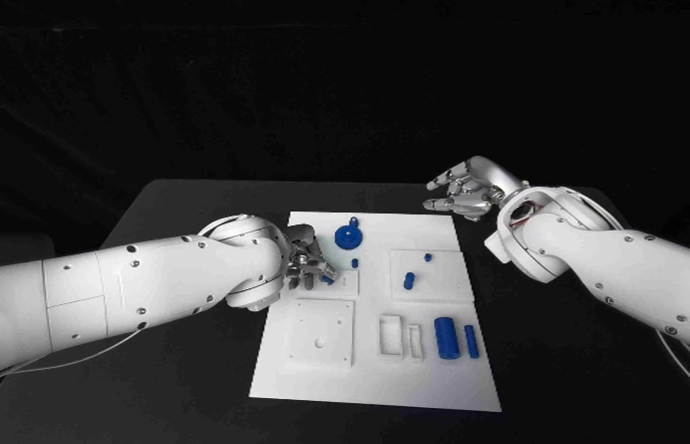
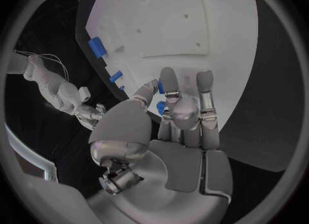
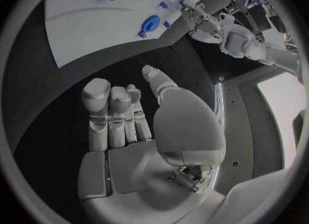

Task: Assemble the parts on the task board

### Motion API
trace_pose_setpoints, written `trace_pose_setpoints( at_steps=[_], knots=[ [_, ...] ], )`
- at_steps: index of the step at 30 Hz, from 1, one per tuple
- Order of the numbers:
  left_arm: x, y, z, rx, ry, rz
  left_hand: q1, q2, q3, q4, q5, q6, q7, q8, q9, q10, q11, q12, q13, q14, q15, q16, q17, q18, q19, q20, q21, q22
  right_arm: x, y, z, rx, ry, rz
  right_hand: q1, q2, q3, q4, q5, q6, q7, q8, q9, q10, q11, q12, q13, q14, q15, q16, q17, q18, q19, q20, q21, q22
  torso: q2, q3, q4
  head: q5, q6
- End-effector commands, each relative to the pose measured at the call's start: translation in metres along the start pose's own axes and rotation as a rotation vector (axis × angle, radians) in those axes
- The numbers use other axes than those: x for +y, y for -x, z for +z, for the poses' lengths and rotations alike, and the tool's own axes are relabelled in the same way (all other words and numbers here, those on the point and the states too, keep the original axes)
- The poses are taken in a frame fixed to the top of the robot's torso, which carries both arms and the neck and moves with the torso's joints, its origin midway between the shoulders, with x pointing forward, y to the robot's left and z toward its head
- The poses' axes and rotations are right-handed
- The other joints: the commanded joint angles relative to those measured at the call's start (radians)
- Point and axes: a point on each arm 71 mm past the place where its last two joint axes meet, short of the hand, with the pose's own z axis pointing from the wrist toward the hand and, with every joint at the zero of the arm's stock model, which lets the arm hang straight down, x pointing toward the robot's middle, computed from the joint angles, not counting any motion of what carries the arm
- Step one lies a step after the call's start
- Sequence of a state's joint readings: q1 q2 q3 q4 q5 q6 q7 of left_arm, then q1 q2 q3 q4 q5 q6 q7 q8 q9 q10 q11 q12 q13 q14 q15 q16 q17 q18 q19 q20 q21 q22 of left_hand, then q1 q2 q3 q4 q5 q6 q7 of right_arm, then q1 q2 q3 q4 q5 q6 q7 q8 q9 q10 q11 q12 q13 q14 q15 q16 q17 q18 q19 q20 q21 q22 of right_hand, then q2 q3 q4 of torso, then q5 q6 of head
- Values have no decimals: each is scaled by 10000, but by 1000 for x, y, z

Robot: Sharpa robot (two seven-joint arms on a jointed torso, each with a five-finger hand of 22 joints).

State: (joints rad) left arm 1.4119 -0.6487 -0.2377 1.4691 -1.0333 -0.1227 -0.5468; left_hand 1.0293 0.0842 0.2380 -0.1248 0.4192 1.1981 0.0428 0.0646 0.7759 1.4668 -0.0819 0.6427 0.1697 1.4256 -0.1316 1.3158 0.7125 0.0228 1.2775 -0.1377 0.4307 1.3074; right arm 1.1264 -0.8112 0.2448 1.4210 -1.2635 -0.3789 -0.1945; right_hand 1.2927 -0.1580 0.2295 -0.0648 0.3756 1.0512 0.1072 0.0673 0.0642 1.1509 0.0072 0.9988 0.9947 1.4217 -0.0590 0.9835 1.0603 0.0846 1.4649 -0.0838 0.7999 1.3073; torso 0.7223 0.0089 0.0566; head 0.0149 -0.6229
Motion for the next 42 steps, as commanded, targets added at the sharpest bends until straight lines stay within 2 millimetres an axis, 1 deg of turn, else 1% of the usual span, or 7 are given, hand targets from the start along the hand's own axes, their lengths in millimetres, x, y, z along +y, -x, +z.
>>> trace_pose_setpoints(
  at_steps=[1, 12, 17, 25, 31, 34, 42],
  knots=[
    [-1, -2, 0, 137, -18, 126, 330, 328, 44, 34, 35, 2107, -1035, 64, 3164, 493, -55, 37, -9, 16, -43, 2, -9, -42, 61, -7, -63, 163, 1, -1, 0, 114, 52, -14, -109, 5, 34, 30, 62, 71, 6, -56, -16, -15, -40, 52, 13, 8, -59, -20, 13, 148, 315, 7, -14, 954, 3, 9, 6, -4, -16],
    [0, -3, -1, 196, 16, 161, 330, 328, 42, 44, 26, 2099, -1034, 64, 3169, 494, -55, 36, -16, 16, -43, -1, -17, -53, 74, -13, -97, 170, 0, -1, 0, 137, 42, -19, -115, 15, 50, 55, 75, 84, 1, -55, -16, 50, -49, 109, 61, 68, -70, 60, 79, 137, 356, -5, 99, 979, 3, 0, 7, 18, -33],
    [1, -3, -1, 231, 68, 209, 330, 328, 42, 44, 26, 2099, -1034, 64, 3169, 494, -55, 36, -16, 16, -43, -1, -17, -53, 74, -13, -97, 170, 0, -1, 0, 140, 39, -17, -115, 15, 50, 55, 75, 84, 1, -55, -16, 50, -49, 109, 61, 68, -70, 60, 79, 137, 356, -5, 99, 979, -1, 8, 0, 24, -25],
    [3, -3, -1, 287, 139, 312, 328, 313, 25, 56, -21, 2096, -1033, 65, 3174, 494, -54, 36, -18, 17, -42, 0, -21, -61, 73, -14, -112, 172, 0, -1, 0, 140, 35, -18, -115, 15, 50, 55, 75, 84, 1, -55, -16, 50, -49, 109, 61, 68, -70, 60, 79, 137, 356, -5, 99, 979, 3, -12, 5, 41, -34],
    [3, -3, 0, 258, 194, 386, 327, 302, 11, 60, -40, 2099, -1036, 66, 3178, 494, -54, 45, -15, 18, -42, 5, -19, -63, 75, -15, -112, 173, 0, -2, 0, 141, 41, -17, -128, 12, 40, 75, 89, 84, 2, -54, -15, 55, -48, 108, 64, 67, -72, 47, 81, 141, 353, -7, 86, 971, 2, -1, 8, 24, -35],
    [3, -2, 0, 236, 218, 422, 327, 302, 11, 60, -40, 2099, -1036, 66, 3178, 494, -54, 45, -15, 18, -42, 5, -19, -63, 75, -15, -112, 173, 0, -1, 0, 137, 43, -17, -135, 12, 36, 86, 97, 91, -1, -56, -16, 49, -51, 99, 57, 67, -72, 37, 76, 140, 354, -7, 93, 973, 12, 1, 7, 24, 20],
    [2, -4, 1, 244, 255, 470, 327, 291, -14, 81, -65, 2094, -1034, 62, 3178, 494, -53, 41, -15, 14, -42, -7, -52, -67, 80, -18, -113, 174, 0, -1, 0, 132, 48, -15, -137, 15, 38, 97, 121, 96, -3, -54, -15, 43, -52, 89, 49, 65, -74, 23, 68, 143, 350, -7, 71, 967, 8, 4, -9, 15, -20]
  ],
)
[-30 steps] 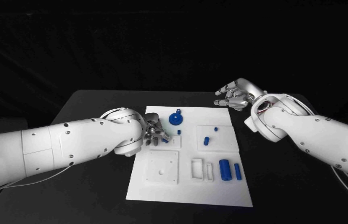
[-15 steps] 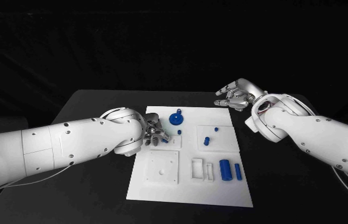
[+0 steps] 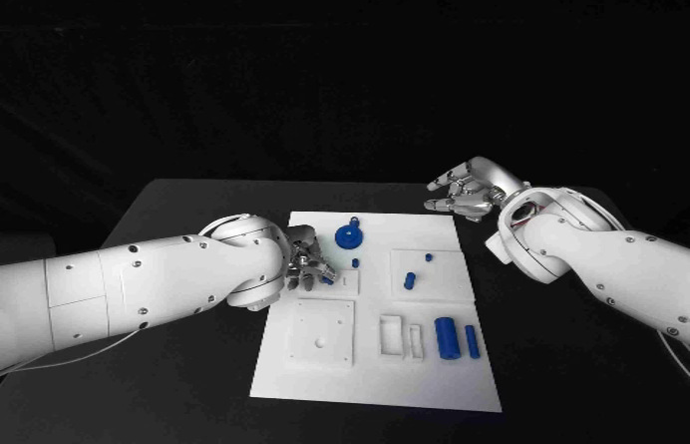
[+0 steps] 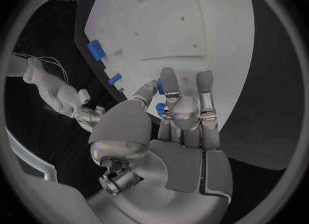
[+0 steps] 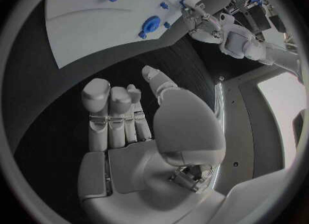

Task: Assemble the parts on the task board

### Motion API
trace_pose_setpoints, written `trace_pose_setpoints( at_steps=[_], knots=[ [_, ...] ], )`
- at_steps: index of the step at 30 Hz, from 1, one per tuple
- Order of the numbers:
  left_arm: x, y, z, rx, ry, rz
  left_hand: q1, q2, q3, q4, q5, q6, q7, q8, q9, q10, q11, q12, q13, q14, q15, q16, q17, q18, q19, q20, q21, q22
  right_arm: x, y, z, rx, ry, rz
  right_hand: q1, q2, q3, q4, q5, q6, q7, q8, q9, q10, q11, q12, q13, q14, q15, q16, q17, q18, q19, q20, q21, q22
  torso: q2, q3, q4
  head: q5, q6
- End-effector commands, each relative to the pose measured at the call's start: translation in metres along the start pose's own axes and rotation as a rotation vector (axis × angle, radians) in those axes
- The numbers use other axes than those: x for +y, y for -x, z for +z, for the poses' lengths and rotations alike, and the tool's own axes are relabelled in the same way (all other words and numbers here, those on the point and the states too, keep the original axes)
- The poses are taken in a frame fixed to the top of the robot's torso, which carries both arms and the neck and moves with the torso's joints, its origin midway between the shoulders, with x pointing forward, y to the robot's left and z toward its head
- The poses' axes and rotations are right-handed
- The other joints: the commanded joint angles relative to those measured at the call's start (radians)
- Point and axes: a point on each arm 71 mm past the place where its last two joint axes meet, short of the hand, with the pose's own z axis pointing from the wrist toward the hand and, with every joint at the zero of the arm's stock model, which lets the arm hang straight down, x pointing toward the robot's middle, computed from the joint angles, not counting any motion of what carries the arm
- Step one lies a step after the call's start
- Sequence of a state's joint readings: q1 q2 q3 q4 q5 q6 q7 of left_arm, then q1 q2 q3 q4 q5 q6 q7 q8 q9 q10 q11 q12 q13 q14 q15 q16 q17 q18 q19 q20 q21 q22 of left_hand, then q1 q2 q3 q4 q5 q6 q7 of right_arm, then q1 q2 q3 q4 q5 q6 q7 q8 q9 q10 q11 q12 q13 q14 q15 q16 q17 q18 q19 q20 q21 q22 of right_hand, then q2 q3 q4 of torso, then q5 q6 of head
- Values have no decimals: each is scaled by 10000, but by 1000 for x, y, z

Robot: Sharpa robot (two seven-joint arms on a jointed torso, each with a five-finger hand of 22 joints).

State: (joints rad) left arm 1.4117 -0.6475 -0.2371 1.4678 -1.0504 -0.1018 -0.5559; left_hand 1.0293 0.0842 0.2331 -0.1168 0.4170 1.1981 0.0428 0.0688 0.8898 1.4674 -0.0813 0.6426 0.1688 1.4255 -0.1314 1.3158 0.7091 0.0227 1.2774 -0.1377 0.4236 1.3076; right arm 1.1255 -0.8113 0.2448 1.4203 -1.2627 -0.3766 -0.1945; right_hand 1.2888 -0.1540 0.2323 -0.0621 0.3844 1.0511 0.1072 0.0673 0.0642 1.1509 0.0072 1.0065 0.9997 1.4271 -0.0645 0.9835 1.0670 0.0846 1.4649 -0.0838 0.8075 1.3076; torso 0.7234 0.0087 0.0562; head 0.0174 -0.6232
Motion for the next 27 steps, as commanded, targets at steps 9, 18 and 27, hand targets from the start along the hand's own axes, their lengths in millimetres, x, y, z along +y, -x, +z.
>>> trace_pose_setpoints(
  at_steps=[9, 18, 27],
  knots=[
    [1, -6, 1, 315, 145, 265, 319, 327, -99, 125, -767, 2138, -1043, 29, 2043, 487, -51, 54, 7, 22, -40, 5, -14, -78, 86, -18, -50, 171, 1, -1, 0, 100, 64, -17, -100, -32, 10, 74, 53, 95, -4, -55, -16, 45, -53, 12, -1, 11, -19, 17, -1, 142, 350, -7, -7, 964, -5, 16, 2, -6, -41],
    [-1, -8, 1, 436, 75, 305, 340, 268, -230, 182, -845, 2177, -1046, 31, 2059, 487, -37, 86, 30, 23, -39, 21, -8, -89, 89, -22, -62, 170, 0, -1, 0, 105, 58, -11, -111, -34, 9, 90, 77, 97, -5, -54, -15, 44, -54, 6, -6, 13, -20, 0, -12, 144, 350, -9, -30, 958, -6, 13, 1, -3, -19],
    [-1, -8, 2, 427, 71, 299, 286, 176, -392, 345, -891, 2208, -1053, 30, 2092, 489, -29, 111, 44, 20, -39, 34, -15, -95, 95, -24, -67, 172, 0, -2, 0, 116, 54, 5, -125, -31, 5, 112, 103, 96, -6, -55, -16, 47, -55, 5, -8, 17, -22, -11, -18, 145, 351, -10, -45, 955, -10, 10, 4, -7, -13]
  ],
)
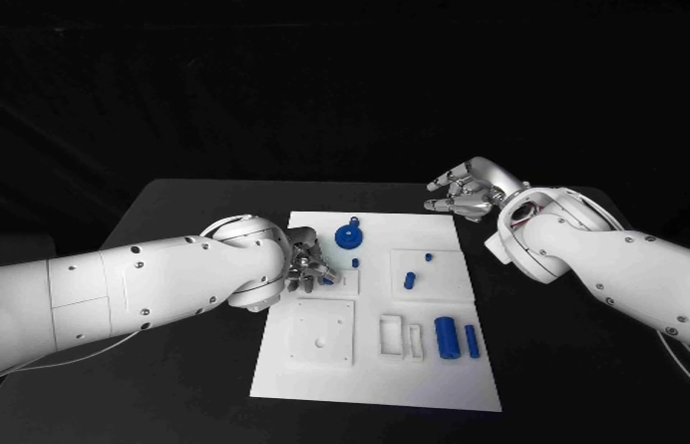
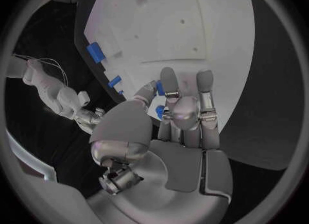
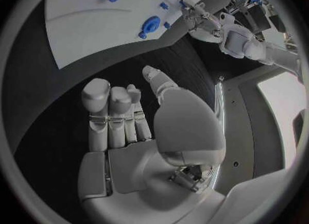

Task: Assemble the parts on the task board

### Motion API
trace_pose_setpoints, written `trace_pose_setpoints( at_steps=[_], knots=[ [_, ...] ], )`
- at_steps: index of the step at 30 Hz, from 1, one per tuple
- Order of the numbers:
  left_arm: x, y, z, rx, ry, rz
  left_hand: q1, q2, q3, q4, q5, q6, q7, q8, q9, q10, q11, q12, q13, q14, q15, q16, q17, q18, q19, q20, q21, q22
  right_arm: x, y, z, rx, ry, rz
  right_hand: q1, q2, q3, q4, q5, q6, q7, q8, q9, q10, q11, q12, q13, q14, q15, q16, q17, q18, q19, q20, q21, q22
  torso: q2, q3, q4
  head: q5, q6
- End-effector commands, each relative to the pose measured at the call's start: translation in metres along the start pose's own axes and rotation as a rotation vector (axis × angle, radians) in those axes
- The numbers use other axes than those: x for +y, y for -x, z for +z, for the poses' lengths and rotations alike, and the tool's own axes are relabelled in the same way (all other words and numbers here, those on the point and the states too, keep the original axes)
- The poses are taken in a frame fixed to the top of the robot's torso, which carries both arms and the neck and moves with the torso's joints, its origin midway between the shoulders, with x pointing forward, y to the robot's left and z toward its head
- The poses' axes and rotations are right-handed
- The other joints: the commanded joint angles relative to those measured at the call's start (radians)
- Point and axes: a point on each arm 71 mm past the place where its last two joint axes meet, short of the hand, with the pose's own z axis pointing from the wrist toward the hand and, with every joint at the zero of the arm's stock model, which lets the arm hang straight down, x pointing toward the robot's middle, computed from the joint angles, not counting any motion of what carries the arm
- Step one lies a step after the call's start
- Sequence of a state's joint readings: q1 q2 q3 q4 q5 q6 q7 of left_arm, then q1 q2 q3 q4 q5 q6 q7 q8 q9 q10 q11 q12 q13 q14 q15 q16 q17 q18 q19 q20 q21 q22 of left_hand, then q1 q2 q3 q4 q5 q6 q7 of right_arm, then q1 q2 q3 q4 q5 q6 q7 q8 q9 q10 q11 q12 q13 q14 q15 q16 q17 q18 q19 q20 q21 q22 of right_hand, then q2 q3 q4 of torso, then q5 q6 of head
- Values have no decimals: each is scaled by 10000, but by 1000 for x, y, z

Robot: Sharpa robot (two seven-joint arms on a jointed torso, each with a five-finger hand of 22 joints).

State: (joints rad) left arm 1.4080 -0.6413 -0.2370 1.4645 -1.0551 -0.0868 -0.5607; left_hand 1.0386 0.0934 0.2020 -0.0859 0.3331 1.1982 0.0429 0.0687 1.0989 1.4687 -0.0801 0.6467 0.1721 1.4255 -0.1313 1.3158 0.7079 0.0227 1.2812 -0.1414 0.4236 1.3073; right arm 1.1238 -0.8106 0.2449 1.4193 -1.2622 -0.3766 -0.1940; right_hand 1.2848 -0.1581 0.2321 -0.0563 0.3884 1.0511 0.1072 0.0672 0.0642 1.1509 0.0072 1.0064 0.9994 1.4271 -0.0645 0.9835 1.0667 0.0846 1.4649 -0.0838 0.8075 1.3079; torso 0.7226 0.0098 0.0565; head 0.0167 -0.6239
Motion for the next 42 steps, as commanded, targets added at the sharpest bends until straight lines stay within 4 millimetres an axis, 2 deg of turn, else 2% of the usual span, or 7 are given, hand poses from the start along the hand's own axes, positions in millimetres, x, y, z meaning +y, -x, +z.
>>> trace_pose_setpoints(
  at_steps=[1, 12, 14, 16, 18, 40, 42],
  knots=[
    [0, -5, 1, 282, 44, 170, 182, 64, -133, 87, -49, 2209, -1060, 31, 9, 475, -42, 74, 13, 17, -40, 35, -8, -98, 60, 12, -67, 175, 1, -1, 0, 105, 66, -2, -85, 4, 7, 61, 82, 96, -6, -55, -15, 45, -56, 2, -8, 18, -22, -16, -18, 146, 353, -11, -50, 951, -5, 0, -4, 3, 6],
    [1, -3, 2, 158, 98, 117, 305, -22, -543, 457, -132, 2200, -1064, 27, 75, 475, -46, 81, 2, 13, -49, 37, -65, -100, 70, 8, -80, 176, 0, -2, 0, 115, 58, 8, -85, 4, 7, 61, 82, 96, -6, -55, -15, 45, -56, 2, -8, 18, -22, -16, -18, 146, 353, -11, -50, 951, 7, -2, -5, -5, 4],
    [1, -3, 2, 118, 115, 107, 270, -82, -624, 556, -256, 2206, -1069, 27, 74, 476, -43, 73, -5, 11, -44, 39, -69, -112, 58, 6, -87, 176, 0, -2, 0, 117, 58, 10, -98, 3, 6, 79, 87, 94, -4, -54, -15, 44, -55, -5, -15, 17, -22, -37, -31, 147, 355, -12, -74, 947, 6, 2, -3, -4, 17],
    [1, -3, 3, 77, 132, 95, 228, -147, -758, 669, -894, 2227, -1071, 31, 78, 480, -40, 71, -12, 6, -41, 40, -73, -122, 51, 6, -86, 179, 0, -3, 0, 119, 59, 13, -98, 3, 6, 79, 87, 94, -4, -54, -15, 44, -55, -5, -15, 17, -22, -37, -31, 147, 355, -12, -74, 947, 4, 4, -3, -6, 13],
    [2, -2, 3, 53, 141, 89, 205, -228, -899, 782, -1065, 2231, -1074, 28, 85, 478, -40, 72, -16, 4, -43, 40, -81, -123, 51, 5, -82, 180, 0, -3, 0, 122, 59, 15, -98, 3, 6, 79, 87, 94, -4, -54, -15, 44, -55, -5, -15, 17, -22, -37, -31, 147, 355, -12, -74, 947, 4, 4, -3, -6, 13],
    [4, 0, 4, -76, 185, 39, 388, -778, -1228, 1463, -1265, 2247, -1085, 28, 91, 481, -42, 66, -70, -8, -48, 18, -172, -115, 46, 7, -76, 177, -1, -5, 0, 152, 35, 31, -93, 1, -24, 95, 89, 88, -5, -54, -15, 36, -55, -20, -31, 19, -23, -48, -33, 147, 359, -11, -94, 946, 7, 2, 2, -18, 28],
    [4, 0, 4, -103, 164, 20, 332, -982, -1210, 1646, -1562, 2266, -1084, 30, 90, 480, -45, 68, -76, -9, -50, 18, -172, -115, 48, 4, -78, 176, -1, -5, 0, 154, 35, 33, -93, 1, -24, 95, 89, 88, -5, -54, -15, 36, -55, -20, -31, 19, -23, -48, -33, 147, 359, -11, -94, 946, 11, 2, 0, -25, 38]
  ],
)
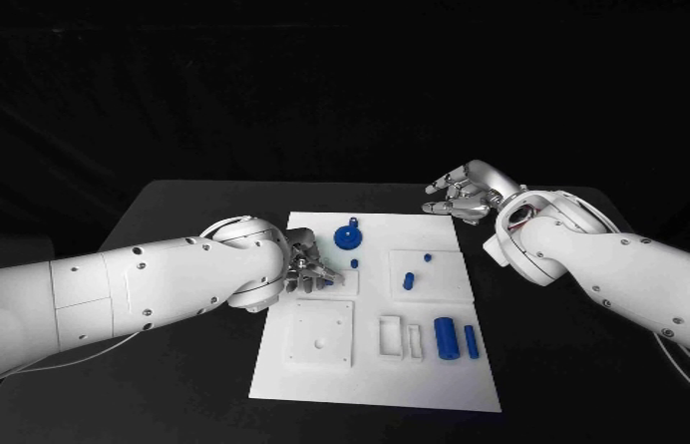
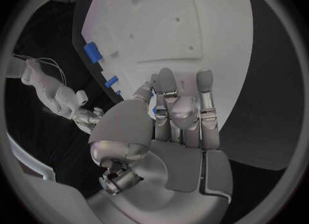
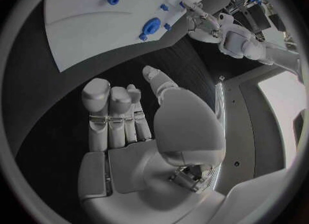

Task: Assemble the parts on the task board

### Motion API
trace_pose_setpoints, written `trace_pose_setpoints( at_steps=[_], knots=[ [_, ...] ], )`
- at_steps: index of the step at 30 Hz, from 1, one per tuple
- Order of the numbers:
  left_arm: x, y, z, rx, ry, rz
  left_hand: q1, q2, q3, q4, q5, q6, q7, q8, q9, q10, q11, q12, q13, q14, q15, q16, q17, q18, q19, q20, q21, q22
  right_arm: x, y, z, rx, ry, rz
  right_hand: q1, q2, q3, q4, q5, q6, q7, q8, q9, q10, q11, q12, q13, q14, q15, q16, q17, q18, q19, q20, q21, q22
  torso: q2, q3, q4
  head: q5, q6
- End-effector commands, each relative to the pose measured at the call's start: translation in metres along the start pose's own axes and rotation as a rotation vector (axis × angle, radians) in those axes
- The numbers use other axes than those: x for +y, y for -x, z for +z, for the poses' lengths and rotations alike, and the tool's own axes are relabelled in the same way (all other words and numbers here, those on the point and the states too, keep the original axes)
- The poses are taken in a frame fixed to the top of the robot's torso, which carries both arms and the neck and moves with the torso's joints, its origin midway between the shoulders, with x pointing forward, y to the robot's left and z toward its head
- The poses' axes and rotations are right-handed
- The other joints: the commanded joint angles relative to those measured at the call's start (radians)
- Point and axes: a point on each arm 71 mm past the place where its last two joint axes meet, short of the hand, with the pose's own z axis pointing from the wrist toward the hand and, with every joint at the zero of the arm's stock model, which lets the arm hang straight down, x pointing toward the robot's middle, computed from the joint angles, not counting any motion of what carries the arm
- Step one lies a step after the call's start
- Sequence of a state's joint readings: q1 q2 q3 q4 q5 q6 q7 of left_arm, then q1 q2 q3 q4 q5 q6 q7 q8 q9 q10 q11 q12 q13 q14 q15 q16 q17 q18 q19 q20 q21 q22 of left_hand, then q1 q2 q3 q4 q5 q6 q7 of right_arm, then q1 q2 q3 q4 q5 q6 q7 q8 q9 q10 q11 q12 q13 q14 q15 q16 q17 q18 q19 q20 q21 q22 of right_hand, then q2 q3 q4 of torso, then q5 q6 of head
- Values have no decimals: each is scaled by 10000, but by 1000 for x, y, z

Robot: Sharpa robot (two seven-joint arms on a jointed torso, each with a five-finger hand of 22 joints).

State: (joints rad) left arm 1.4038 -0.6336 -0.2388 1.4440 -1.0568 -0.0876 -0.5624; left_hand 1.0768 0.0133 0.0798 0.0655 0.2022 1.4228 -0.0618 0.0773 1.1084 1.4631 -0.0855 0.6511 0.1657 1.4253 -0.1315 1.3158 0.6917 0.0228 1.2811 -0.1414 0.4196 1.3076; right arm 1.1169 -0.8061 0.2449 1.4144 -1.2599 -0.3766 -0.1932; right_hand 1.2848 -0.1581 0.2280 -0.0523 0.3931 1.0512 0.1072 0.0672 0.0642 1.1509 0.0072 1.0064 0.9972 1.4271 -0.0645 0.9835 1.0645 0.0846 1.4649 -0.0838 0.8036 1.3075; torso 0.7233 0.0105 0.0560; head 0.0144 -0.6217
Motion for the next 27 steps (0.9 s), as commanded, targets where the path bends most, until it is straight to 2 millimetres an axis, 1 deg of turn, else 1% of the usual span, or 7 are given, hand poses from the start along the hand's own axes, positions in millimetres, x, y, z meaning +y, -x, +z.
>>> trace_pose_setpoints(
  at_steps=[1, 4, 7, 8, 10, 15, 27],
  knots=[
    [1, 0, 0, -76, 10, 12, -99, -286, 30, 222, -802, 42, -38, -52, -4, 540, 6, 24, -14, -8, -48, 18, -12, -119, 49, 1, -37, 173, 1, -1, 0, 94, 83, -11, -94, 1, 17, 55, 43, 88, -5, -54, -15, 36, -55, -20, -8, 19, -23, -48, -11, 146, 359, -11, -55, 949, 5, -10, 3, -2, 17],
    [0, 0, -1, -110, -44, -39, -233, -1414, 706, 1268, -1521, 149, -36, -57, -34, 531, 10, 22, -24, -16, -57, 7, -31, -126, 51, -12, -40, 173, 0, -2, 0, 94, 78, -9, -94, 1, 17, 55, 43, 88, -5, -54, -15, 36, -55, -20, -8, 19, -23, -48, -11, 146, 359, -11, -55, 949, 3, -7, -5, -5, 41],
    [0, 1, -2, -154, -99, -105, -349, -1906, 578, 1694, -1527, 170, -27, -65, -47, 532, 1, 17, -47, -20, -81, 13, -9, -147, 51, -48, -40, 172, 0, -2, 0, 92, 80, -8, -72, -30, 0, 35, 46, 80, -6, -54, -15, 27, -55, -33, -21, 14, -23, -63, -20, 148, 357, -11, -75, 946, 1, -8, -9, -9, 54],
    [0, 1, -2, -174, -114, -131, -174, -2054, 329, 2190, -1527, 195, -41, -78, -71, 512, -12, 16, -88, -25, -104, 10, 0, -196, 54, -96, -38, 174, 0, -2, 0, 89, 79, -8, -66, -40, -4, 26, 48, 77, -5, -55, -15, 24, -54, -37, -25, 12, -22, -66, -22, 148, 356, -11, -78, 945, 2, -6, -11, -15, 52],
    [-1, 2, -3, -215, -161, -218, -303, -2003, -601, 2255, -1534, 174, -24, -78, -77, 532, -5, 32, -102, -22, -98, 7, 8, -206, 60, -98, -36, 173, -1, -2, 0, 82, 71, -9, -74, -36, -32, 22, 70, 73, 0, -55, -15, 12, -50, -54, -40, 1, -18, -86, -36, 149, 350, -8, -99, 942, 13, -4, -19, -35, 62],
    [-2, 5, -5, -333, -271, -393, -347, -2085, -1296, 2271, -1533, 156, -19, -81, -102, 532, -7, 22, -148, -37, -111, -31, -36, -223, 59, -123, -41, 171, -2, -2, 0, 67, 41, -11, -73, -17, -87, 10, 86, 64, 2, -55, -15, 1, -48, -71, -58, -4, -17, -103, -48, 154, 346, -6, -148, 933, 7, -15, -12, -63, 77],
    [-2, 34, -13, -883, -498, -1524, -200, -1946, -1317, 2269, -1528, -269, 97, -141, -427, 528, 44, -436, -424, -253, -73, -555, -781, -223, -37, -94, -195, 116, -6, -1, 0, 3, -36, -9, -86, -9, -110, 12, 133, 51, 2, -54, -15, -17, -47, -108, -98, -10, -17, -140, -77, 155, 345, -5, -179, 928, -8, -21, 3, -87, 118]
  ],
)
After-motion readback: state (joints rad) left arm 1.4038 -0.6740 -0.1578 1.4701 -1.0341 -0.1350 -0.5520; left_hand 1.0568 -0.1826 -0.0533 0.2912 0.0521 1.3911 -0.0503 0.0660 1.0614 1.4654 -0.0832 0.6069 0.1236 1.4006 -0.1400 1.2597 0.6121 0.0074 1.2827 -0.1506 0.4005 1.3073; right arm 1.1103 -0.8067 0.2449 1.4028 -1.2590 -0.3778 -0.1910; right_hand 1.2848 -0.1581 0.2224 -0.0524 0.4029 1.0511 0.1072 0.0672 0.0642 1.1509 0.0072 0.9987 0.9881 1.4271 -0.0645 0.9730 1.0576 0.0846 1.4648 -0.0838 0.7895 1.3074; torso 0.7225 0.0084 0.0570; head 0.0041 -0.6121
